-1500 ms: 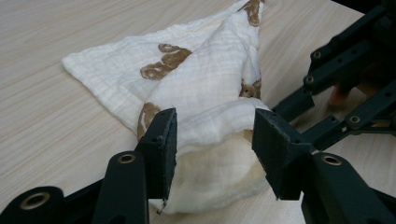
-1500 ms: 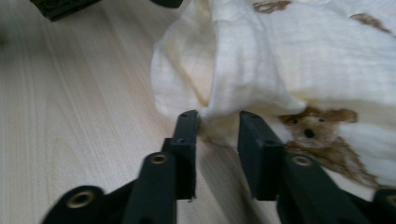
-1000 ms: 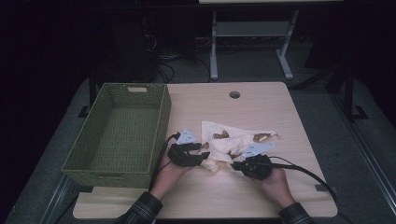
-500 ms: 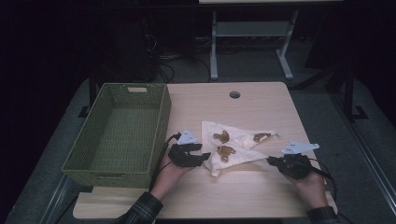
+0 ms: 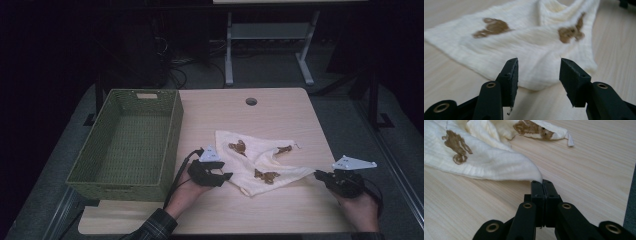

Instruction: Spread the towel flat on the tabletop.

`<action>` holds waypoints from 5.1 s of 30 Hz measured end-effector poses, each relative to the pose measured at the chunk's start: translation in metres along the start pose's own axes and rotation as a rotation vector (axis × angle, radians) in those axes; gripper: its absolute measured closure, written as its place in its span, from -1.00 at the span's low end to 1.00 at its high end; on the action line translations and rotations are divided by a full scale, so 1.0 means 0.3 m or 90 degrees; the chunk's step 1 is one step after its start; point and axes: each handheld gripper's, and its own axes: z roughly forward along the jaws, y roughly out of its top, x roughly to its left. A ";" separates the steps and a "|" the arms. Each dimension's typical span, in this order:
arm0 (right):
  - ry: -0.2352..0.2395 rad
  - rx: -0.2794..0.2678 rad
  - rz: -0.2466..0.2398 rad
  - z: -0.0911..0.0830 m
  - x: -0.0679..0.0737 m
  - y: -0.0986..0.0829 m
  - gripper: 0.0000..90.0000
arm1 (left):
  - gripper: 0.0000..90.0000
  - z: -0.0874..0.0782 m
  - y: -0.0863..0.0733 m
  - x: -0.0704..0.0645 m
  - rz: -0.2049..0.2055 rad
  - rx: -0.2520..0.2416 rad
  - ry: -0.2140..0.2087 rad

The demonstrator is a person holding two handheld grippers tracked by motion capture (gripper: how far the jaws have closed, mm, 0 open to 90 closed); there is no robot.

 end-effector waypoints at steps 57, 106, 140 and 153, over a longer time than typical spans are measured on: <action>0.014 -0.002 -0.014 0.024 0.002 0.007 0.97 | 0.60 0.193 0.057 -0.053 0.097 0.082 -0.025; 0.061 -0.048 -0.018 0.057 0.036 0.122 0.57 | 0.20 -0.162 -0.134 -0.073 -0.004 0.076 0.038; -0.016 0.001 0.038 0.435 -0.258 0.405 0.98 | 0.04 -0.124 -0.141 -0.068 0.007 0.090 0.026; 0.000 -0.007 0.064 0.420 -0.280 0.415 0.48 | -0.01 -0.097 -0.058 -0.025 -0.002 0.060 0.043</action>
